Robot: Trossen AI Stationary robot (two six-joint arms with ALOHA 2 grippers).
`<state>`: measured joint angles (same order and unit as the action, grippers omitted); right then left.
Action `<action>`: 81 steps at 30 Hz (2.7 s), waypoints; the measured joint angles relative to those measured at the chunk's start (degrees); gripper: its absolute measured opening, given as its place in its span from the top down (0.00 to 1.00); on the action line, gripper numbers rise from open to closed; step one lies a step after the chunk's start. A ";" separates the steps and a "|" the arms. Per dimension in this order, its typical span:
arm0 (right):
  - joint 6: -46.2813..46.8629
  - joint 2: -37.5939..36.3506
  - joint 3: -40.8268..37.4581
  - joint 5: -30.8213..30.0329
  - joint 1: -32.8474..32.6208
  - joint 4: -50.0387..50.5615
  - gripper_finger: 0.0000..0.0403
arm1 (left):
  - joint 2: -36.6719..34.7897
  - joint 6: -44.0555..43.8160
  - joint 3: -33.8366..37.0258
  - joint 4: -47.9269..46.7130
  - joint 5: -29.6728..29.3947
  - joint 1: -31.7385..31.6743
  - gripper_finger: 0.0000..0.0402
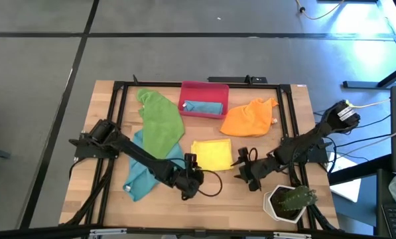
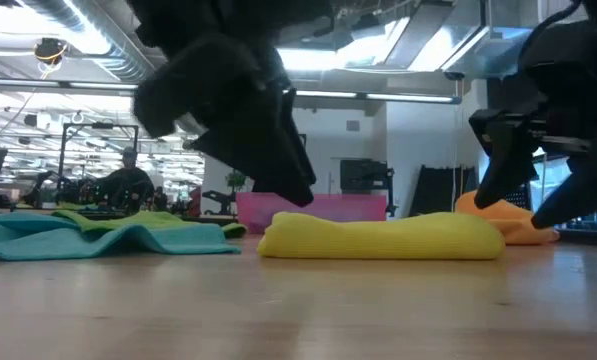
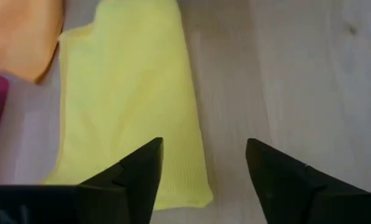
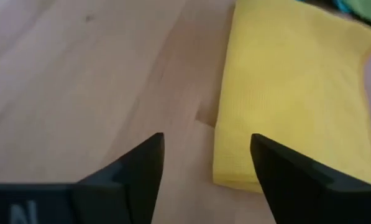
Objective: Roll microfiber towels into tight, uniform cylinder then place into a basket
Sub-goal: Roll the yellow microfiber towel
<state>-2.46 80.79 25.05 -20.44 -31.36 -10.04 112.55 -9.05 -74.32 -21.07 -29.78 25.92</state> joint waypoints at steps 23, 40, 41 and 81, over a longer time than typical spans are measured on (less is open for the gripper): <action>-3.49 2.75 1.51 -7.78 -1.85 -0.01 0.43 | 6.13 24.67 -0.17 -4.66 -9.86 2.18 0.41; -0.79 2.75 1.51 -8.60 -1.83 -0.03 0.43 | 6.28 33.21 -0.08 -6.43 -9.41 -0.38 0.56; -0.79 2.75 1.51 -8.60 -1.83 -0.03 0.43 | 6.29 33.21 -0.07 -6.46 -9.10 -0.58 0.57; -17.64 13.14 1.99 -20.80 -1.85 -3.95 0.46 | 6.43 21.01 0.11 -5.11 -4.55 -1.01 1.00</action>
<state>-20.10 93.93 27.05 -41.23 -33.21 -13.99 118.98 11.97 -74.22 -26.18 -34.33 24.91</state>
